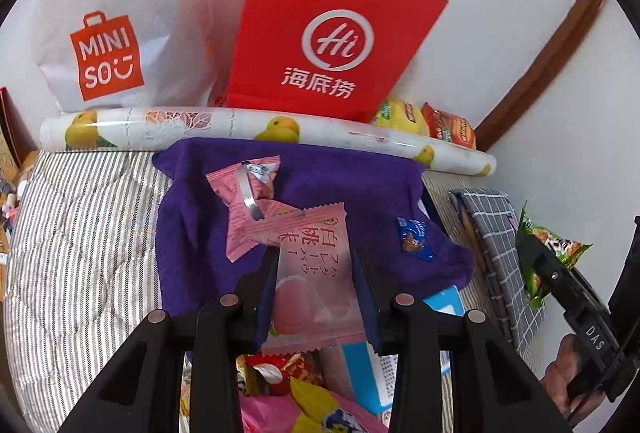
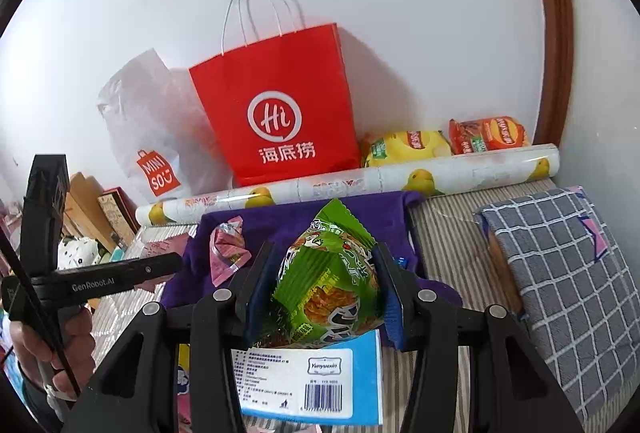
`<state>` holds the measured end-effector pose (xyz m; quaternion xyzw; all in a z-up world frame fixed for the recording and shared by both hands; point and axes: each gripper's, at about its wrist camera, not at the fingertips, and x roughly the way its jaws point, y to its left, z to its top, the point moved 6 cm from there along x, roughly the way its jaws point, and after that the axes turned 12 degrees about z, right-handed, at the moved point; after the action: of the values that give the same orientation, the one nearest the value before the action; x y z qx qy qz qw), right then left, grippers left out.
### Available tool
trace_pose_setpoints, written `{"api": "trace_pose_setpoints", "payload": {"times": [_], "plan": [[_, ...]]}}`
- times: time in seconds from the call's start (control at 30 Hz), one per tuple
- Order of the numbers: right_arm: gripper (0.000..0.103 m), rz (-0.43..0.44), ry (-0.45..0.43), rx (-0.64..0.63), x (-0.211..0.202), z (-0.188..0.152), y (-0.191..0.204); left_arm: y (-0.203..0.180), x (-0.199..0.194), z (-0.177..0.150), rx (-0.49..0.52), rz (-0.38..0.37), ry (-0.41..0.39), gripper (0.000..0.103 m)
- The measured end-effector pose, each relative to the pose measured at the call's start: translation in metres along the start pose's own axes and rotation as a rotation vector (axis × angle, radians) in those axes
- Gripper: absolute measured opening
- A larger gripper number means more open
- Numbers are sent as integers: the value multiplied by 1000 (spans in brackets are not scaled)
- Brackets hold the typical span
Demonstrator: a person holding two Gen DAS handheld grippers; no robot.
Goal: Organize snacks
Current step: 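Carry the green chip bag and pale pink pack over the purple towel with both grippers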
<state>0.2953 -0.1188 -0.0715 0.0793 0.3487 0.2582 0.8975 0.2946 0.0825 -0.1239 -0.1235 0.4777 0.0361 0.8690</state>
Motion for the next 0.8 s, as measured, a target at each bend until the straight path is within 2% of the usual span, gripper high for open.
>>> {"api": "trace_pose_setpoints", "payload": {"times": [0.4,0.6,0.8], "plan": [[47,83,64,-35,40,0,-12,4,23,-3,-45,69,29,35],[47,130,86,-44,42,3,-19,-2,30,-6,-75,92,40,35],[47,132,111,-41,43,1,-23,-5,32,-9,-81,94,56,35]]}}
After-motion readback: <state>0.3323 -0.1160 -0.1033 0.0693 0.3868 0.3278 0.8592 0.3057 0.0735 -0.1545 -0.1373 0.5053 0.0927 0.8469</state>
